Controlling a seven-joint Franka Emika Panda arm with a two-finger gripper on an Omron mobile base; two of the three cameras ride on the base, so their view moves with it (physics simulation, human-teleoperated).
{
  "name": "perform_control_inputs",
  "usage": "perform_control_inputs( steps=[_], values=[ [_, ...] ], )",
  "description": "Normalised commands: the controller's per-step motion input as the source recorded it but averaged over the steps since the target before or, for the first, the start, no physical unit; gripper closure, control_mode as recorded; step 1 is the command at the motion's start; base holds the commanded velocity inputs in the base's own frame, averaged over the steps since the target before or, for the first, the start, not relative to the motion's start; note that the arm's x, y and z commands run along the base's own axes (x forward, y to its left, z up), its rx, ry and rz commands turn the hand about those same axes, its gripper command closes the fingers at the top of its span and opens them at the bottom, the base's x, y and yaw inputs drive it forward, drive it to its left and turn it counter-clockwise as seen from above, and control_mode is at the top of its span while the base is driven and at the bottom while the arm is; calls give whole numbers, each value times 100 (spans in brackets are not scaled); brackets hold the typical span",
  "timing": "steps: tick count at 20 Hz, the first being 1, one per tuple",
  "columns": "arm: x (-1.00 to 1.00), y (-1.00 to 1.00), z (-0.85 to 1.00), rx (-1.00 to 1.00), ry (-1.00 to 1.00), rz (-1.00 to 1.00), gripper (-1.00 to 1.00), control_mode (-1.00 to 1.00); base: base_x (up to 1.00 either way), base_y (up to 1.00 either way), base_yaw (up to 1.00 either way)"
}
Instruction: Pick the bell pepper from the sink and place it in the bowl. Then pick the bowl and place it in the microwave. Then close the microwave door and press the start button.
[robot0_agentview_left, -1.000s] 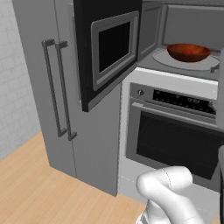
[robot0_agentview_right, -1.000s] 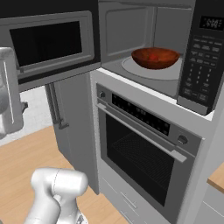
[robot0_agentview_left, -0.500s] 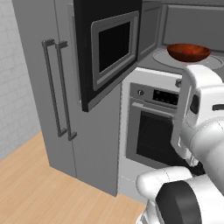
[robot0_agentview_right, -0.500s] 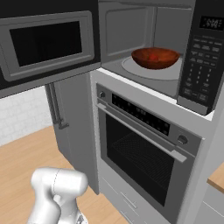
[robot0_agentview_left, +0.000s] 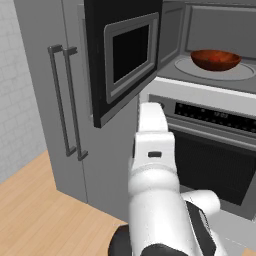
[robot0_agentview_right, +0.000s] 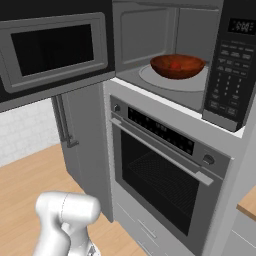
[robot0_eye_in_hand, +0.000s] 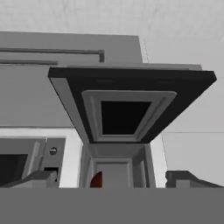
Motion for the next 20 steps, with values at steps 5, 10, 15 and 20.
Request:
perform_control_inputs(
  steps=[5, 10, 15, 20],
  values=[
    [29, 80, -43, 0, -14, -7, -100, -100, 0, 0, 0],
    [51, 46, -22, 0, -9, -5, -100, -100, 0, 0, 0],
    [62, 68, -21, 0, -2, -6, -100, -100, 0, 0, 0],
    [67, 54, -19, 0, 0, -3, -100, -100, 0, 0, 0]
  ],
)
